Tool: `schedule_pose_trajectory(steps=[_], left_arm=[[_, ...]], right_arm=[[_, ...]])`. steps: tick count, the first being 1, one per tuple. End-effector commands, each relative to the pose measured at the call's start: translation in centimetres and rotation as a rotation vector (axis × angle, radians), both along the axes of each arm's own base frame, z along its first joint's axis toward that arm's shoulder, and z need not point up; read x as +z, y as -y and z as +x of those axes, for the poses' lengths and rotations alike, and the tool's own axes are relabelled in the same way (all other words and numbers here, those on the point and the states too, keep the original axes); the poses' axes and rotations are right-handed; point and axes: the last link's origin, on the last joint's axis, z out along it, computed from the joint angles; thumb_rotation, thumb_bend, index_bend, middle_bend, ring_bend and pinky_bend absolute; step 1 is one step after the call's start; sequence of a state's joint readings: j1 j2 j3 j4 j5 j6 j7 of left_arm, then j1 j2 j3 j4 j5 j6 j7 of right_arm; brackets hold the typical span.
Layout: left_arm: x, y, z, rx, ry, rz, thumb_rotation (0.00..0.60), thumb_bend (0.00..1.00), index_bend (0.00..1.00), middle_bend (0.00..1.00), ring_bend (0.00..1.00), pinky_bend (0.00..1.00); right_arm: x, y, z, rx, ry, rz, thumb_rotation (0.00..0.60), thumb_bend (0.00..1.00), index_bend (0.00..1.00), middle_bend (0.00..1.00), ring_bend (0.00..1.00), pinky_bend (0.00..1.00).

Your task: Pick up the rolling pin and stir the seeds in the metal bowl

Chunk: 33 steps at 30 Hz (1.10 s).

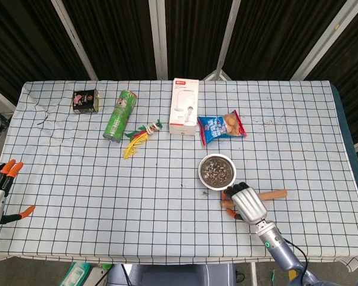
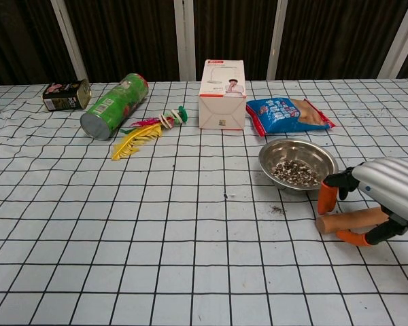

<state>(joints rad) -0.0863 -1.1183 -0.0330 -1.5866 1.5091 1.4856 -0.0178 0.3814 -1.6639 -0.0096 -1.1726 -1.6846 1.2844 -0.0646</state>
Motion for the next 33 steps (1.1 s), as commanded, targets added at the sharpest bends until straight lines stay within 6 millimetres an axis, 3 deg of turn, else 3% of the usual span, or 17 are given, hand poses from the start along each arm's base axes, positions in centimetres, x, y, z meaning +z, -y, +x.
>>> schedule_pose_trajectory(steps=[1,24,31,33], left_arm=[[-0.01,-0.01,0.01,0.000,0.000,0.000,0.600,0.20,0.03,0.00,0.00,0.00],[-0.03,-0.04,0.04,0.001,0.000,0.000,0.600,0.20,0.03,0.00,0.00,0.00],[-0.03,-0.05,0.07,0.002,0.000,0.000,0.600,0.20,0.04,0.00,0.00,0.00],[-0.03,-0.05,0.08,0.001,0.001,0.000,0.600,0.20,0.04,0.00,0.00,0.00]], right_arm=[[-0.19,0.10,0.06,-0.003,-0.001,0.001,0.600,0.28,0.49,0.48,0.43,0.38],[-0.53,0.33,-0.48,-0.015,-0.017,0.002,0.600,0.29,0.52,0.51,0.46,0.42],[-0.70,0.19,-0.45,-0.010,-0.019,0.006,0.600,0.35,0.56,0.54,0.49,0.49],[-0.78,0.13,-0.46,-0.010,-0.018,0.009,0.600,0.41,0.59,0.56,0.52,0.52]])
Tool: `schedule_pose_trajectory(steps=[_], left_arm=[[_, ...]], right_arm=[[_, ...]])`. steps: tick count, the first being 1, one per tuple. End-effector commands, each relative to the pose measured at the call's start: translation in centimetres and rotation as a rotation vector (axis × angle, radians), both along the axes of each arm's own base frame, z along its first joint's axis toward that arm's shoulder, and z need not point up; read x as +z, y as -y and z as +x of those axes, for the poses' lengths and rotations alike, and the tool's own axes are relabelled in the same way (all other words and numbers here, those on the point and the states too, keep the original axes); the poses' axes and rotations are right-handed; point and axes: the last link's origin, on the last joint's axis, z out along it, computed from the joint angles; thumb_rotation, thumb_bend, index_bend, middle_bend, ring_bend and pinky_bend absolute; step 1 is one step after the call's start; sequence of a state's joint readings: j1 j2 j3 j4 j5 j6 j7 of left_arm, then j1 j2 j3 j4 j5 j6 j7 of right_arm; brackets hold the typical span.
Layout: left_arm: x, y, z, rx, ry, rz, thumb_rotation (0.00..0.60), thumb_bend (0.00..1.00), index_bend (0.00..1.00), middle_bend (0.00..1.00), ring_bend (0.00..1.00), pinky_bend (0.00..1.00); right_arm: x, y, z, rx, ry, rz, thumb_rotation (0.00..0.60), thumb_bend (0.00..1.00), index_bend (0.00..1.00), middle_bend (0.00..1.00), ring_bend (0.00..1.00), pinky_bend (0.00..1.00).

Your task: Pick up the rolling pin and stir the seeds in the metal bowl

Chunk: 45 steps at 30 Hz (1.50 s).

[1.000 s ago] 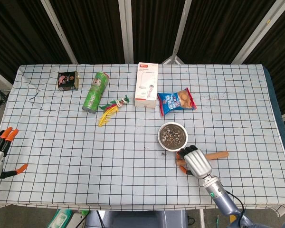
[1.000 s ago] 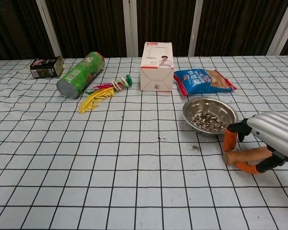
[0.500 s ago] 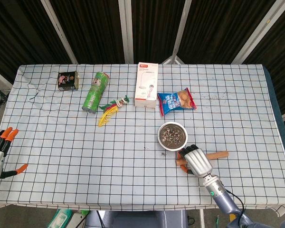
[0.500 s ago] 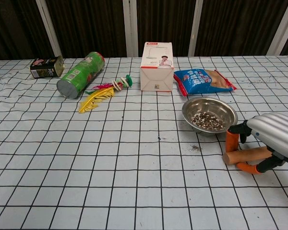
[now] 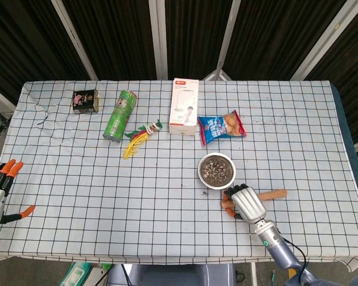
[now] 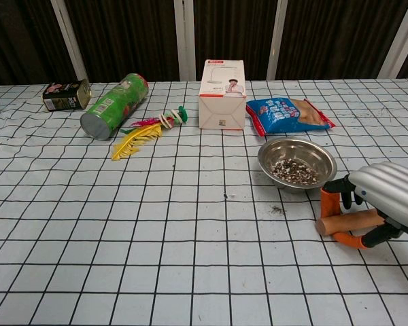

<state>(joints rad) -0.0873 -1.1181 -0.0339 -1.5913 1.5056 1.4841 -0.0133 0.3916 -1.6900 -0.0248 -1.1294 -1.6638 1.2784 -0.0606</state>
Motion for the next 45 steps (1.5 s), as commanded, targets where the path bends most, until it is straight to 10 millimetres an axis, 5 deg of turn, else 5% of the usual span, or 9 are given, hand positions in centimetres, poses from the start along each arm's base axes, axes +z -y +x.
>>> schedule_pose_trajectory(steps=[1,9,29,45], left_arm=[[0.0,0.0,0.0,0.000,0.000,0.000,0.600,0.20,0.04,0.00,0.00,0.00],[0.0,0.0,0.0,0.000,0.001,0.000,0.600,0.20,0.04,0.00,0.00,0.00],[0.0,0.0,0.1,0.001,0.001,0.002,0.600,0.20,0.04,0.00,0.00,0.00],[0.0,0.0,-0.1,0.003,-0.001,0.005,0.600,0.20,0.04,0.00,0.00,0.00]], right_arm=[[-0.1,-0.1,0.0,0.001,0.001,0.002,0.600,0.43,0.60,0.57,0.53,0.53],[-0.2,-0.2,0.0,0.017,0.013,0.009,0.600,0.66,0.69,0.64,0.61,0.61],[2.5,0.3,0.7,0.120,0.190,-0.062,0.600,0.81,0.79,0.71,0.69,0.69],[10.6,4.9,0.8,-0.110,0.598,-0.336,0.600,0.81,0.80,0.71,0.69,0.69]])
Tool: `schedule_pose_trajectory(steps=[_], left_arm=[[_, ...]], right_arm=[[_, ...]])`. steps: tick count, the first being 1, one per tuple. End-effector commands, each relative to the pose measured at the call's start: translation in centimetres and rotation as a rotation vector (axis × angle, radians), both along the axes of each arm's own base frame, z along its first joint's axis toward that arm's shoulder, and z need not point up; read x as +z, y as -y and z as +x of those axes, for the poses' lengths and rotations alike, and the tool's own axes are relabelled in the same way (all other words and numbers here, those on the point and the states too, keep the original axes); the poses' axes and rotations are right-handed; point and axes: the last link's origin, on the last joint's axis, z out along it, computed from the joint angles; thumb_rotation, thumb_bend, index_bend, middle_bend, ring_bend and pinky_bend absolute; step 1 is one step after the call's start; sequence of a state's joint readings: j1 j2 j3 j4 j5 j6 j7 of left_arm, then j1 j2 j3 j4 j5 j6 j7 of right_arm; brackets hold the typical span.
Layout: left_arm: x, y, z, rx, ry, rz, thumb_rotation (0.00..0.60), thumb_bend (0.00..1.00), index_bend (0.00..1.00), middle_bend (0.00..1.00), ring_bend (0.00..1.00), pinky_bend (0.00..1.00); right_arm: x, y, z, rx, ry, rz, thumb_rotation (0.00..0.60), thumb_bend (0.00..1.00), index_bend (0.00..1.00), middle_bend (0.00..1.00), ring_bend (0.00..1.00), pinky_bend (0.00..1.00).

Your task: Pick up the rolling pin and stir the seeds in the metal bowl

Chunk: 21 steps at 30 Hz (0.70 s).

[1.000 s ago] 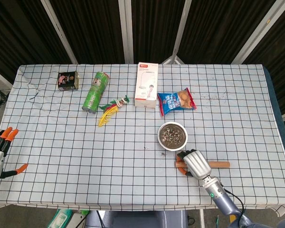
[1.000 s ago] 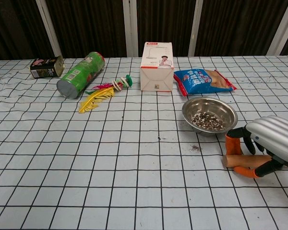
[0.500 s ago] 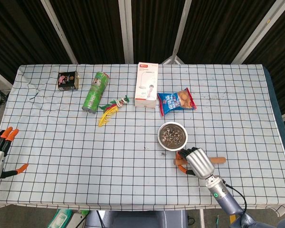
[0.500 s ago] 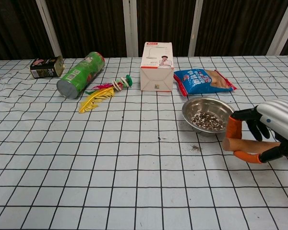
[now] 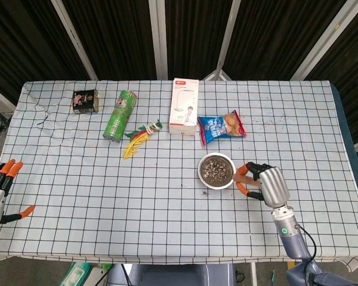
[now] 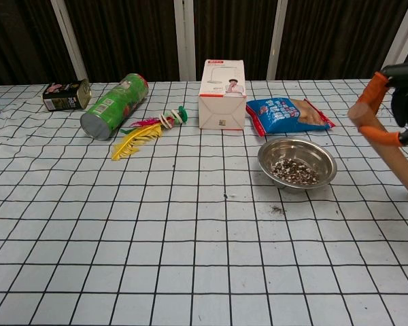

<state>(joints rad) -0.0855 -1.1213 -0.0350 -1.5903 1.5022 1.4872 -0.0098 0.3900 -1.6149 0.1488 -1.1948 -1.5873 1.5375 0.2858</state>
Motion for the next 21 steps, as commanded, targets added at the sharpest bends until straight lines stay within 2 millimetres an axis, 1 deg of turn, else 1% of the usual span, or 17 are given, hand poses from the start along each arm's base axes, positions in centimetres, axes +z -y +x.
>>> schedule_pose_trajectory(steps=[1,4,7,12,15,21], left_arm=[[0.0,0.0,0.0,0.000,0.000,0.001,0.600,0.20,0.04,0.00,0.00,0.00],[0.0,0.0,0.0,0.000,-0.002,0.002,0.600,0.20,0.04,0.00,0.00,0.00],[0.0,0.0,0.0,0.000,-0.003,0.004,0.600,0.20,0.04,0.00,0.00,0.00],[-0.1,-0.1,0.1,0.001,-0.004,0.007,0.600,0.20,0.04,0.00,0.00,0.00],[-0.1,-0.1,0.1,0.002,-0.004,0.007,0.600,0.20,0.04,0.00,0.00,0.00],[-0.1,-0.1,0.1,0.002,-0.003,0.005,0.600,0.20,0.04,0.00,0.00,0.00]], right_arm=[[2.7,1.4,-0.5,-0.096,0.156,-0.063,0.600,0.81,0.80,0.71,0.69,0.69],[4.7,2.6,-0.8,-0.160,0.282,-0.120,0.600,0.81,0.80,0.72,0.69,0.69],[6.1,3.4,-0.9,-0.202,0.391,-0.164,0.600,0.81,0.80,0.72,0.69,0.69],[7.4,4.1,-0.5,-0.226,0.537,-0.218,0.600,0.81,0.80,0.72,0.69,0.69],[7.4,4.2,0.0,-0.215,0.574,-0.231,0.600,0.81,0.80,0.72,0.69,0.69],[6.6,4.3,1.4,-0.192,0.654,-0.230,0.600,0.81,0.80,0.72,0.69,0.69]])
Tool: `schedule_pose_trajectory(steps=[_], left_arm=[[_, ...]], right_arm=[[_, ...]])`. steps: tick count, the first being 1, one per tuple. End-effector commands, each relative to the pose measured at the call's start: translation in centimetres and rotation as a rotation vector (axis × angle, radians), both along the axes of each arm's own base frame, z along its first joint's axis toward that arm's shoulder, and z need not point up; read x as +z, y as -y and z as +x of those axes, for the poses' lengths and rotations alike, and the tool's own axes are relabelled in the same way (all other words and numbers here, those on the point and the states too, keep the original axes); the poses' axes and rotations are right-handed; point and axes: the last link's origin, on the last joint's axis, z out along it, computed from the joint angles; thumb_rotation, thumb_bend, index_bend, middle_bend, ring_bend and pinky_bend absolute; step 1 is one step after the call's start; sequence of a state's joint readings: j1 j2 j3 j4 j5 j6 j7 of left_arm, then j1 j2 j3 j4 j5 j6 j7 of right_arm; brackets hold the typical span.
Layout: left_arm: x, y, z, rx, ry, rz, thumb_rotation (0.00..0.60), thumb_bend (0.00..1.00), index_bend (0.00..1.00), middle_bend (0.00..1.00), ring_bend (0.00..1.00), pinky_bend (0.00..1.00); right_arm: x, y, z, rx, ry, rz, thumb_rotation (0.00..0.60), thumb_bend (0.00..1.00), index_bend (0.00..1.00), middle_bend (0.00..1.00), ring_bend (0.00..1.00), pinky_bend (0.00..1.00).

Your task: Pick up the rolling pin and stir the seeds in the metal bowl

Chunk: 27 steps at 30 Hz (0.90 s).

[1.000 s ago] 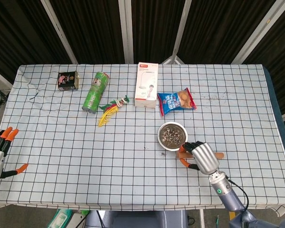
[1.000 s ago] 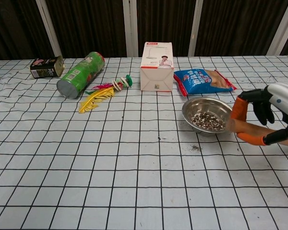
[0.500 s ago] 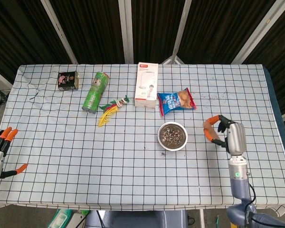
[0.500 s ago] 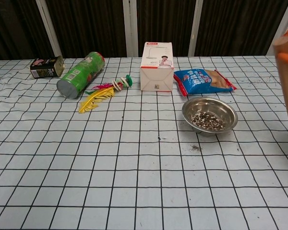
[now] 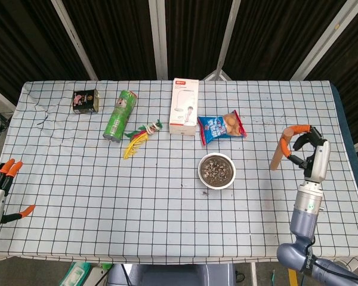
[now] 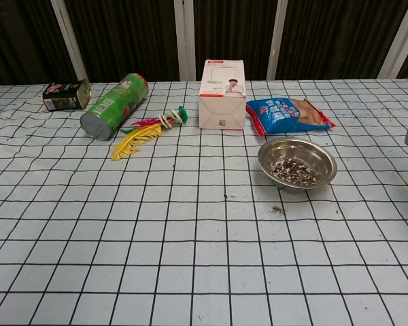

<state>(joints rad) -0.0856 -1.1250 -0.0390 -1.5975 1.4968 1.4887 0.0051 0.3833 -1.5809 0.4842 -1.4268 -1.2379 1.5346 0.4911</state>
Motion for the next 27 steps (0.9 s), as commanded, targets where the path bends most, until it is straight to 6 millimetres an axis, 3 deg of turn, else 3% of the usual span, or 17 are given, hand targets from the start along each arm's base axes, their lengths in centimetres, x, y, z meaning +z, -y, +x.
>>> schedule_pose_trajectory(steps=[1,15,27], left_arm=[[0.0,0.0,0.0,0.000,0.000,-0.001,0.600,0.20,0.04,0.00,0.00,0.00],[0.1,0.0,-0.2,-0.001,0.004,-0.008,0.600,0.20,0.04,0.00,0.00,0.00],[-0.1,-0.5,0.0,0.006,0.000,-0.012,0.600,0.20,0.04,0.00,0.00,0.00]], right_arm=[[-0.5,0.0,0.9,0.019,0.044,-0.019,0.600,0.81,0.80,0.72,0.69,0.69],[-5.5,0.7,6.1,0.117,0.220,-0.079,0.600,0.81,0.80,0.72,0.69,0.69],[-9.4,1.8,8.8,0.151,0.268,-0.018,0.600,0.81,0.80,0.72,0.69,0.69]])
